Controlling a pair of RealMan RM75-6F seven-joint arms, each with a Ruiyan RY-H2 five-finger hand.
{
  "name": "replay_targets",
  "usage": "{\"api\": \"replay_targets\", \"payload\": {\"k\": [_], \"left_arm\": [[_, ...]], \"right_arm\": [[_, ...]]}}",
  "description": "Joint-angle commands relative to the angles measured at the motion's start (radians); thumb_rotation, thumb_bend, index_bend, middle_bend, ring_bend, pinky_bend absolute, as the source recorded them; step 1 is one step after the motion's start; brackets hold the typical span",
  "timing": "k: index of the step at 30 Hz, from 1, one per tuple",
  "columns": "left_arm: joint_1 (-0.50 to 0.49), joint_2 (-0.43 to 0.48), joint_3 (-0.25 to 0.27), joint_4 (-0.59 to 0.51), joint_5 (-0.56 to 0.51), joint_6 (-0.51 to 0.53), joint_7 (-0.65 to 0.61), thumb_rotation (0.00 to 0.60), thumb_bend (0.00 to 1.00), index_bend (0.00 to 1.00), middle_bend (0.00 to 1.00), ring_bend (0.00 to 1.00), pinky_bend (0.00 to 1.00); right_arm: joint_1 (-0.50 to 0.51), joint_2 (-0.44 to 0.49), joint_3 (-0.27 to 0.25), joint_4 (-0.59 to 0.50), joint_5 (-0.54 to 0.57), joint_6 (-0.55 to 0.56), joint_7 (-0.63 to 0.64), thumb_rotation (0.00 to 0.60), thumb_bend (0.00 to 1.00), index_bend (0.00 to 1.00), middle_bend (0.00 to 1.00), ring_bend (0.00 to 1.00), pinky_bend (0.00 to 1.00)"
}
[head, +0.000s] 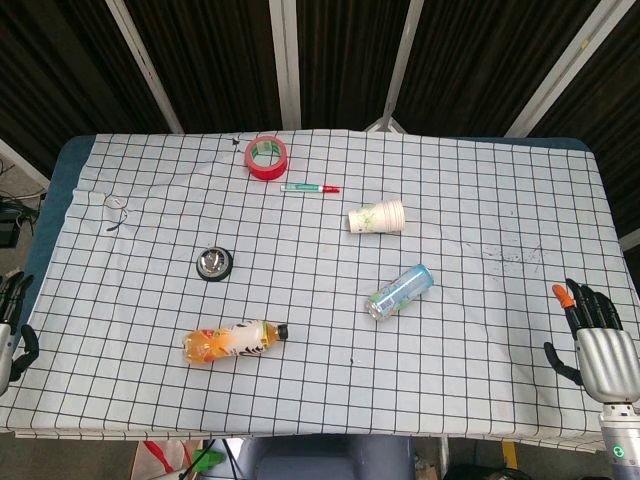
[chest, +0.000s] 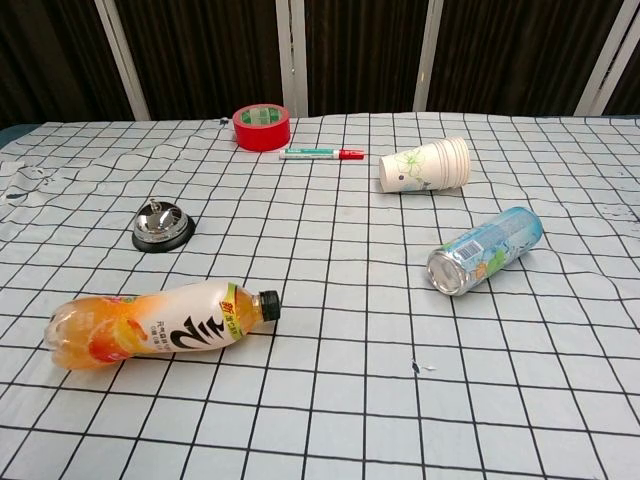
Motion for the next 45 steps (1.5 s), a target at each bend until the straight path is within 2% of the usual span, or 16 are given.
{"api": "replay_targets", "payload": {"k": [1, 11, 20, 26, 30, 35, 45], "left_arm": [[-0.003, 0.001, -0.002, 0.001, -0.007, -0.008, 0.001, 0.6, 0.96, 0.0, 0.05, 0.0, 0.0], [0.001, 0.007, 0.0, -0.001, -0.002, -0.001, -0.012, 0.6, 0.96, 0.0, 0.05, 0.0, 0.0], [-0.022, -0.003, -0.001, 0.008, -0.003, -0.037, 0.002, 0.6, 0.96, 0.0, 0.05, 0.0, 0.0], [-0.07, 0.002, -0.01, 0.023, -0.03, -0.129, -0.026, 0.6, 0.96, 0.0, 0.05, 0.0, 0.0], [-0.131, -0.013, -0.031, 0.04, -0.063, -0.218, 0.003, 0.6, 0.96, 0.0, 0.05, 0.0, 0.0], [-0.237, -0.058, -0.077, 0.07, -0.102, -0.336, 0.042, 0.6, 0.96, 0.0, 0.04, 0.0, 0.0], [-0.386, -0.185, -0.12, 0.167, -0.156, -0.47, 0.125, 0.6, 0.96, 0.0, 0.04, 0.0, 0.0]], "right_arm": [[0.0, 0.0, 0.0, -0.001, 0.002, -0.001, -0.003, 0.6, 0.39, 0.11, 0.0, 0.02, 0.1], [-0.002, 0.001, -0.002, -0.005, -0.003, 0.003, -0.005, 0.6, 0.39, 0.11, 0.0, 0.02, 0.1], [-0.006, 0.005, -0.005, -0.005, -0.004, 0.006, 0.0, 0.6, 0.39, 0.11, 0.0, 0.02, 0.1], [-0.01, 0.008, -0.003, -0.006, 0.001, 0.012, 0.006, 0.6, 0.39, 0.11, 0.0, 0.02, 0.1], [-0.009, 0.008, -0.004, -0.007, -0.001, 0.009, 0.005, 0.6, 0.39, 0.11, 0.01, 0.02, 0.1], [-0.011, 0.011, -0.004, -0.007, 0.001, 0.011, 0.01, 0.6, 0.39, 0.11, 0.0, 0.02, 0.1], [-0.012, 0.014, -0.002, -0.004, 0.004, 0.011, 0.021, 0.6, 0.39, 0.11, 0.0, 0.02, 0.1]]}}
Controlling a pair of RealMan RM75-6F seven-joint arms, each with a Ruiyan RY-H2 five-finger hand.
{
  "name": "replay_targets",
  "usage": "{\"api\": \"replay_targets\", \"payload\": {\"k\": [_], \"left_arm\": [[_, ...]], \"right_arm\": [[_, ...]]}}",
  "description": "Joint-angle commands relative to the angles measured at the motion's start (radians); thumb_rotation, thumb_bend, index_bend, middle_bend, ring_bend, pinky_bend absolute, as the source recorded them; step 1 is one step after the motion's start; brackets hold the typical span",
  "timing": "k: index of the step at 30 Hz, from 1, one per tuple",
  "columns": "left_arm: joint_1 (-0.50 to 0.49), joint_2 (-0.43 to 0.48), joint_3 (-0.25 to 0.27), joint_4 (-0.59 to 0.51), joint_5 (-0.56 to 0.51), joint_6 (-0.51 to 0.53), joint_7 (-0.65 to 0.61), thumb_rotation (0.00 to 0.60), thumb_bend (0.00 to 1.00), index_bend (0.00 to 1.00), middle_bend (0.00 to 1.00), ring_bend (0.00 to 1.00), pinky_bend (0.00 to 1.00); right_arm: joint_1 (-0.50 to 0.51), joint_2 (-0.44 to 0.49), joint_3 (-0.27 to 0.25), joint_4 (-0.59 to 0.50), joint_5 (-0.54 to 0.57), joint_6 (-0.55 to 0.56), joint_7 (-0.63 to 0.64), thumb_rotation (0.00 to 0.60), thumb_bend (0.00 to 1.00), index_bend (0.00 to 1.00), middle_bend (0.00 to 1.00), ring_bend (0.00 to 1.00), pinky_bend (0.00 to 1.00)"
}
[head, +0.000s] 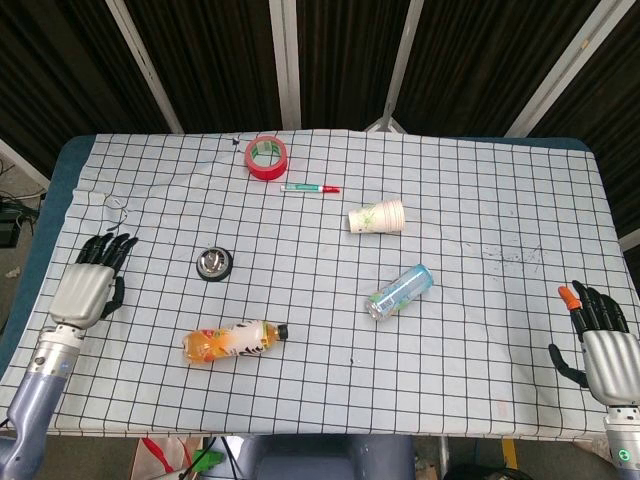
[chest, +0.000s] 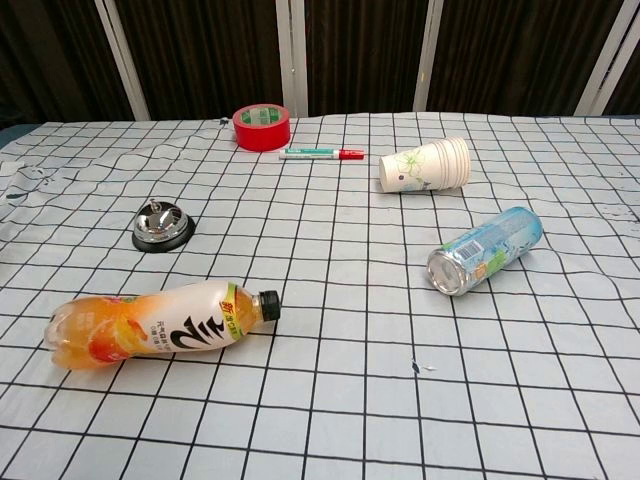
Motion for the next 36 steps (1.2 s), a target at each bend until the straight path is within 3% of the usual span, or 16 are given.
{"api": "replay_targets", "payload": {"k": [1, 19, 36], "left_arm": [[-0.053, -0.059, -0.013, 0.044, -0.019, -0.044, 0.032, 0.6, 0.96, 0.0, 0.04, 0.0, 0.0], [-0.229, -0.341, -0.027, 0.279, -0.11, -0.158, 0.148, 0.6, 0.96, 0.0, 0.04, 0.0, 0.0], [-0.299, -0.472, -0.009, 0.441, -0.18, -0.218, 0.183, 0.6, 0.96, 0.0, 0.04, 0.0, 0.0]], "right_arm": [[0.0, 0.001, 0.0, 0.001, 0.0, 0.0, 0.002, 0.6, 0.39, 0.11, 0.0, 0.02, 0.1], [-0.004, 0.01, 0.002, 0.008, 0.003, 0.002, 0.031, 0.6, 0.39, 0.12, 0.0, 0.02, 0.1], [-0.01, 0.016, 0.005, 0.012, 0.002, 0.012, 0.052, 0.6, 0.39, 0.13, 0.0, 0.02, 0.1]]}}
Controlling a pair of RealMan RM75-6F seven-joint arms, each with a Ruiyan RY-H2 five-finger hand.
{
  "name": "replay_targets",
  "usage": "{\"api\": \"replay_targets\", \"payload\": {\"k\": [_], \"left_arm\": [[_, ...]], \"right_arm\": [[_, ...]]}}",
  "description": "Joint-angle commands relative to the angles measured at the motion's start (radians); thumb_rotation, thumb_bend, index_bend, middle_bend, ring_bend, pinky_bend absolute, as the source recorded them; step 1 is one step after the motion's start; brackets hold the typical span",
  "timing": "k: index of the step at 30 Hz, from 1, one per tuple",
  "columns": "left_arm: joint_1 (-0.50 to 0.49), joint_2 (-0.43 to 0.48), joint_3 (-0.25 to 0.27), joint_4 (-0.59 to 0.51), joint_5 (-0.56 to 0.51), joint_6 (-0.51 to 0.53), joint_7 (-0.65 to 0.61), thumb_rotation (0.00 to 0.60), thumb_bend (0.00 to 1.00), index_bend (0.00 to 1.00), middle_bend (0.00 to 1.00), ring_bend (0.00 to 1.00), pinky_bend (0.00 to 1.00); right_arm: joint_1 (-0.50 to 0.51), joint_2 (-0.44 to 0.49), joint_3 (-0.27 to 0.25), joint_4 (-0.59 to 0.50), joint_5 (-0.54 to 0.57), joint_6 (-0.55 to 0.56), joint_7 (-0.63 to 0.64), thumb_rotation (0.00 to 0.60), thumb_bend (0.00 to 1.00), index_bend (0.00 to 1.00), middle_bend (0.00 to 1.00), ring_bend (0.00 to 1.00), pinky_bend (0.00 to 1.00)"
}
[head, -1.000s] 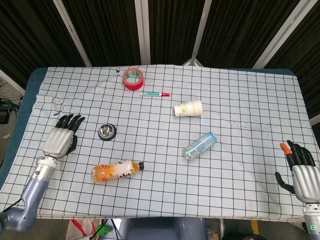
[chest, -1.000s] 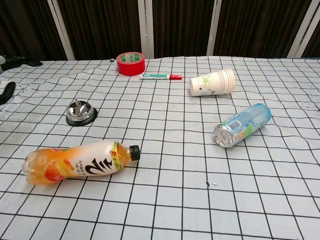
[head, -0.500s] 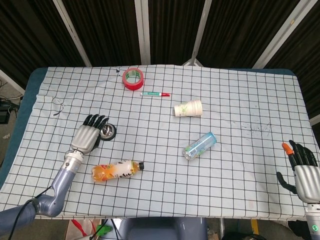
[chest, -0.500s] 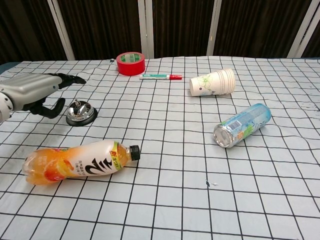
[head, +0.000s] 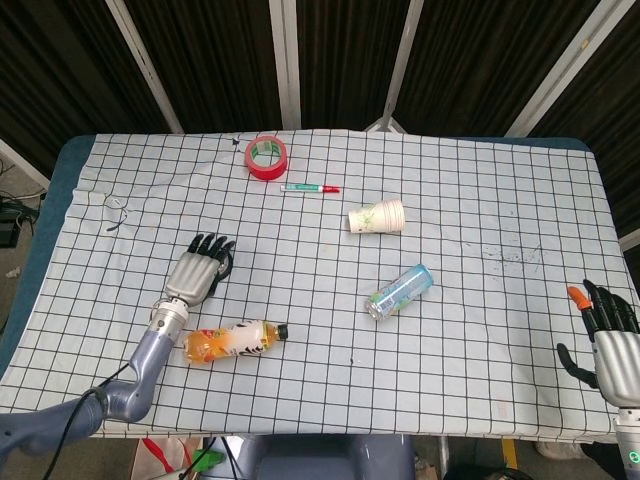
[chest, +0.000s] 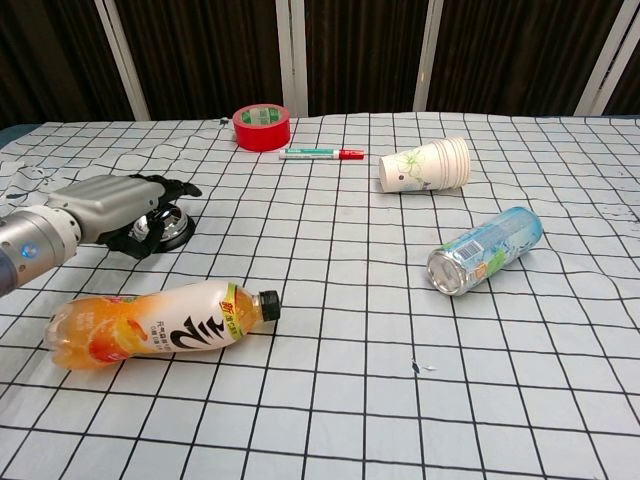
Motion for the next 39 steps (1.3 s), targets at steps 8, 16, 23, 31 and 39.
{"api": "replay_targets", "payload": {"k": [8, 16, 23, 31, 39], "left_arm": [[-0.006, -0.016, 0.017, 0.03, -0.015, -0.003, 0.014, 0.6, 0.97, 0.0, 0.04, 0.0, 0.0], [-0.004, 0.006, 0.021, -0.005, -0.004, 0.031, 0.034, 0.6, 0.96, 0.0, 0.04, 0.0, 0.0], [0.016, 0.081, 0.015, -0.121, 0.014, 0.101, 0.05, 0.6, 0.96, 0.0, 0.04, 0.0, 0.0], [0.202, 0.319, 0.077, -0.467, 0.166, 0.419, -0.008, 0.6, 0.96, 0.0, 0.04, 0.0, 0.0], [0.393, 0.538, 0.195, -0.636, 0.221, 0.579, -0.095, 0.6, 0.96, 0.0, 0.04, 0.0, 0.0]], "right_arm": [[-0.001, 0.002, -0.002, 0.0, -0.007, 0.003, 0.007, 0.6, 0.39, 0.13, 0.0, 0.02, 0.1], [0.0, 0.002, -0.002, -0.001, -0.008, 0.001, 0.008, 0.6, 0.39, 0.13, 0.0, 0.02, 0.1], [-0.002, 0.003, -0.003, -0.001, -0.011, 0.004, 0.01, 0.6, 0.39, 0.13, 0.0, 0.02, 0.1], [-0.004, 0.004, -0.002, -0.001, -0.01, 0.006, 0.013, 0.6, 0.39, 0.13, 0.0, 0.02, 0.1], [-0.003, -0.001, -0.008, -0.01, -0.025, 0.01, -0.007, 0.6, 0.39, 0.13, 0.0, 0.02, 0.1]]}}
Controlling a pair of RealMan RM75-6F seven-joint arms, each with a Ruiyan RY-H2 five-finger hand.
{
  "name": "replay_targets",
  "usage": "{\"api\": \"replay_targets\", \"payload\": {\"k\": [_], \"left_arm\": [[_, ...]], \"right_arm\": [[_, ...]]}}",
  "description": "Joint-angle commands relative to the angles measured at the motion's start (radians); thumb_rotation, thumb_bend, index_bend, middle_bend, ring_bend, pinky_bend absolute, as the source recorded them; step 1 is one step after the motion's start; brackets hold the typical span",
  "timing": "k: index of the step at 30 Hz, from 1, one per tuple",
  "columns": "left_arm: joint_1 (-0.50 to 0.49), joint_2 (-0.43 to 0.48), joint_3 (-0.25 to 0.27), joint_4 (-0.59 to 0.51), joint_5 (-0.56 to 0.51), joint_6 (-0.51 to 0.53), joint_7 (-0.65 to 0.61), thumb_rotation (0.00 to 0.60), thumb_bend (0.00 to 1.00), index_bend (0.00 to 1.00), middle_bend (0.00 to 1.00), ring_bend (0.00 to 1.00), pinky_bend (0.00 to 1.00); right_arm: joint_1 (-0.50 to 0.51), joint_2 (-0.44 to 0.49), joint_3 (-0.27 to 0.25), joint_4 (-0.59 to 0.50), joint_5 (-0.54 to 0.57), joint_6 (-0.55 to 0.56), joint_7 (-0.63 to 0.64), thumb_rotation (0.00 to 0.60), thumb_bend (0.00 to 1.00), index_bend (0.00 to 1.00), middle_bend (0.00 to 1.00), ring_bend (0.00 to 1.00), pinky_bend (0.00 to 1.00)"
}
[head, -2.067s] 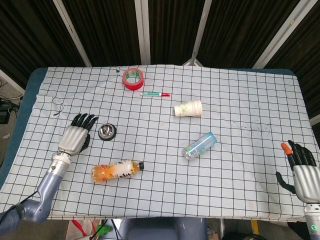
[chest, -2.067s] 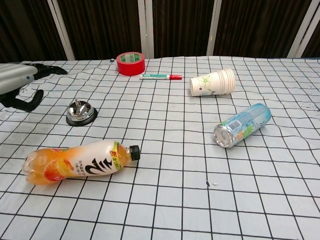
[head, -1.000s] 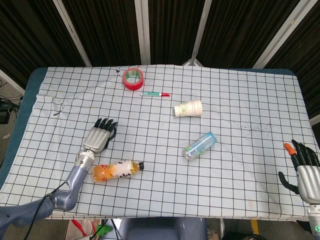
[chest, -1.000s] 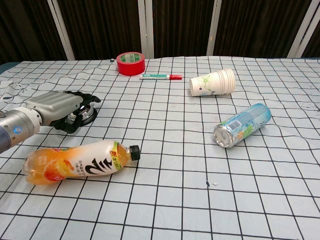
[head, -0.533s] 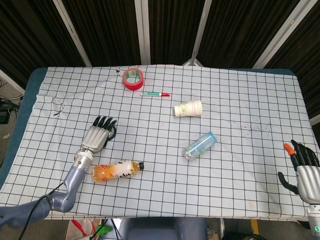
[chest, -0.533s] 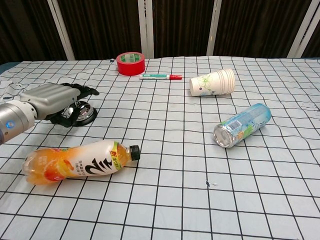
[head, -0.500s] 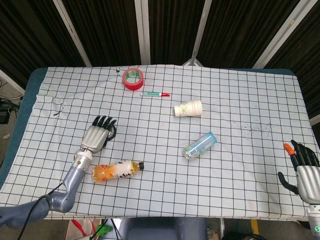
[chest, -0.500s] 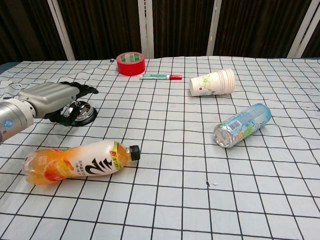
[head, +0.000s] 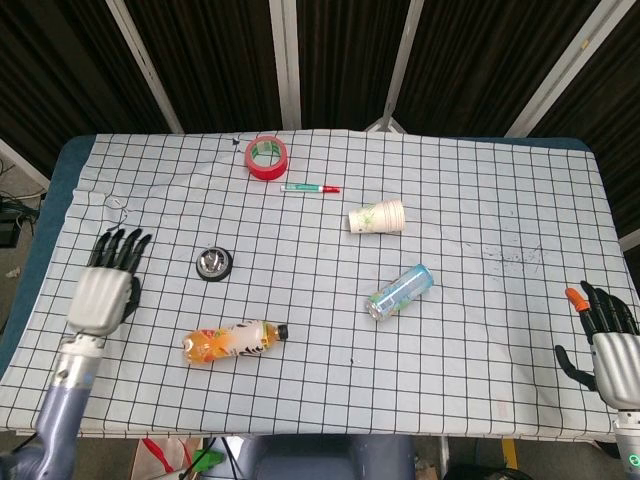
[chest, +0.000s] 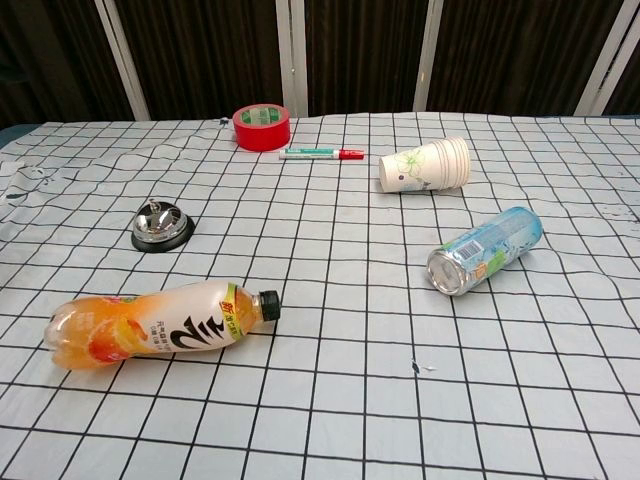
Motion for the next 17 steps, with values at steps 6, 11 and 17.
{"api": "replay_targets", "payload": {"k": [6, 11, 17], "left_arm": [[0.147, 0.136, 0.091, -0.031, 0.077, 0.098, -0.195, 0.6, 0.96, 0.0, 0.04, 0.0, 0.0], [0.189, 0.119, 0.089, 0.036, 0.096, 0.136, -0.281, 0.6, 0.96, 0.01, 0.04, 0.0, 0.0], [0.202, 0.114, 0.073, 0.069, 0.098, 0.129, -0.31, 0.6, 0.96, 0.01, 0.04, 0.0, 0.0]], "right_arm": [[0.002, -0.006, -0.002, -0.008, -0.001, -0.005, -0.025, 0.6, 0.39, 0.13, 0.01, 0.02, 0.1], [0.001, -0.006, -0.002, -0.01, -0.001, -0.002, -0.027, 0.6, 0.39, 0.13, 0.0, 0.02, 0.1], [0.006, -0.006, 0.002, -0.009, 0.005, -0.011, -0.024, 0.6, 0.39, 0.13, 0.0, 0.02, 0.1]]}}
